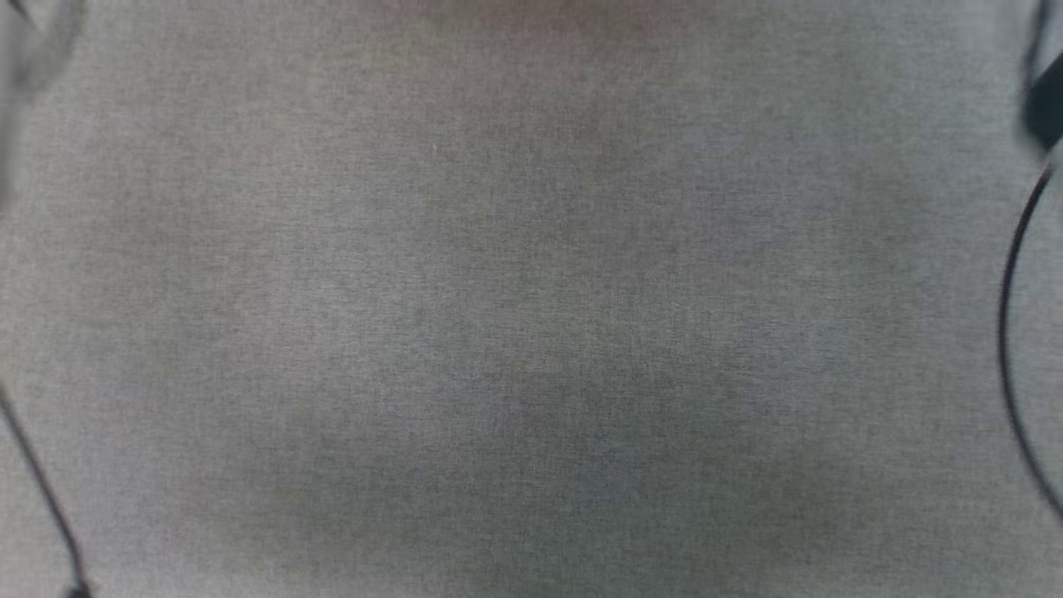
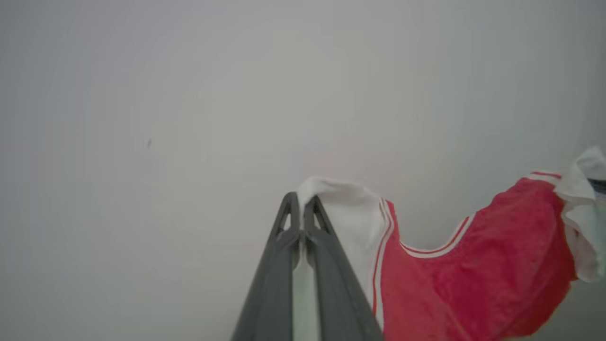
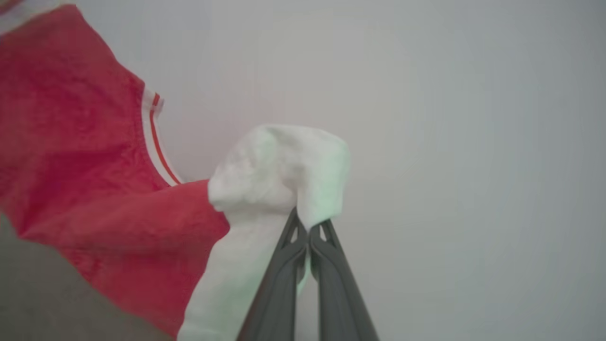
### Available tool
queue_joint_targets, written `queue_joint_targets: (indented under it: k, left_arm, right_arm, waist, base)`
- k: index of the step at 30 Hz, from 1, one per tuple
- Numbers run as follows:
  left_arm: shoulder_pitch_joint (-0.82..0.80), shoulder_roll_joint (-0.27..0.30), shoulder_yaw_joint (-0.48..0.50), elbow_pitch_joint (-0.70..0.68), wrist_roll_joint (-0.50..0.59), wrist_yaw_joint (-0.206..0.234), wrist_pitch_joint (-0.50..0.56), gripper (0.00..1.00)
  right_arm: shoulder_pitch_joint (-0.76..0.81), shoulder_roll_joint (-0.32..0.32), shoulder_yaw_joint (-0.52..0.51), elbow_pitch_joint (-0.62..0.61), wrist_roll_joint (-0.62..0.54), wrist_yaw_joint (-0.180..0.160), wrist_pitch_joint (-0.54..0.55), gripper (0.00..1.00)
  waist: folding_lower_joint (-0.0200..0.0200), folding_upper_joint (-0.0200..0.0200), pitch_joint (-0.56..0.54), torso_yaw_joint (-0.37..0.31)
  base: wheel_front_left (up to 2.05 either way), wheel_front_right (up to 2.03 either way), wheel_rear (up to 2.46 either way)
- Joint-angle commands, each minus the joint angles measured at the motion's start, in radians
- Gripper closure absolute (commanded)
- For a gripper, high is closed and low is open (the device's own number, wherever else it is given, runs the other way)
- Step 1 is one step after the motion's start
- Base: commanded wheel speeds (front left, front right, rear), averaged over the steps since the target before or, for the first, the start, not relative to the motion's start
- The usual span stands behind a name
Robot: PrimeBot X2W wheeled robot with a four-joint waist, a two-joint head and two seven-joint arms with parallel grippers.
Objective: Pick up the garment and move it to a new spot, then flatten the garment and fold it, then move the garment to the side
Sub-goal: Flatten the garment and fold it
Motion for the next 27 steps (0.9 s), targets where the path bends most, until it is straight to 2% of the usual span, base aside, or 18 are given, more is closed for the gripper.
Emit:
queue_joint_targets:
  k: [1, 6, 9, 10, 12, 15, 21, 25, 27]
  left_arm:
    - [0.044, 0.011, -0.036, 0.005, -0.041, -0.002, 0.034, 1.00]
    - [0.169, 0.035, -0.131, -0.017, -0.197, -0.002, 0.206, 1.00]
    - [0.237, 0.062, -0.168, -0.064, -0.288, -0.002, 0.309, 1.00]
    - [0.237, 0.062, -0.168, -0.064, -0.288, -0.002, 0.309, 1.00]
    - [0.291, 0.084, -0.187, -0.104, -0.349, -0.002, 0.356, 1.00]
    - [0.373, 0.126, -0.206, -0.169, -0.422, -0.002, 0.417, 1.00]
    - [0.544, 0.247, -0.235, -0.322, -0.483, 0.006, 0.464, 1.00]
    - [0.670, 0.335, -0.251, -0.464, -0.508, 0.062, 0.474, 1.00]
    - [0.735, 0.387, -0.251, -0.533, -0.517, 0.112, 0.465, 1.00]
  right_arm:
    - [0.042, 0.017, 0.005, 0.020, 0.048, -0.001, 0.007, 1.00]
    - [0.175, 0.048, 0.095, 0.022, 0.191, -0.001, 0.069, 1.00]
    - [0.263, 0.028, 0.171, -0.042, 0.293, -0.001, 0.125, 1.00]
    - [0.263, 0.028, 0.171, -0.042, 0.293, -0.001, 0.125, 1.00]
    - [0.325, 0.001, 0.221, -0.112, 0.372, -0.001, 0.162, 1.00]
    - [0.423, -0.077, 0.306, -0.245, 0.468, -0.001, 0.202, 1.00]
    - [0.604, -0.293, 0.421, -0.557, 0.569, -0.001, 0.251, 1.00]
    - [0.724, -0.424, 0.439, -0.748, 0.573, -0.001, 0.284, 1.00]
    - [0.789, -0.471, 0.428, -0.828, 0.580, -0.001, 0.313, 1.00]
  waist:
    - [0.0000, 0.0000, -0.016, 0.004]
    - [0.0000, 0.0000, -0.059, 0.007]
    - [0.0000, 0.0000, -0.090, 0.010]
    - [0.0000, 0.0000, -0.090, 0.010]
    - [0.0000, 0.0000, -0.111, 0.012]
    - [0.0000, 0.0000, -0.142, 0.013]
    - [0.0000, 0.0000, -0.191, 0.012]
    - [0.0000, 0.0000, -0.209, 0.009]
    - [0.0000, 0.0000, -0.214, 0.006]
  base:
    - [0.00, 0.00, 0.00]
    - [0.00, 0.00, 0.00]
    - [0.00, 0.00, 0.00]
    - [0.00, 0.00, 0.00]
    - [0.00, 0.00, 0.00]
    - [0.00, 0.00, 0.00]
    - [0.00, 0.00, 0.00]
    - [0.00, 0.00, 0.00]
    - [0.00, 0.00, 0.00]
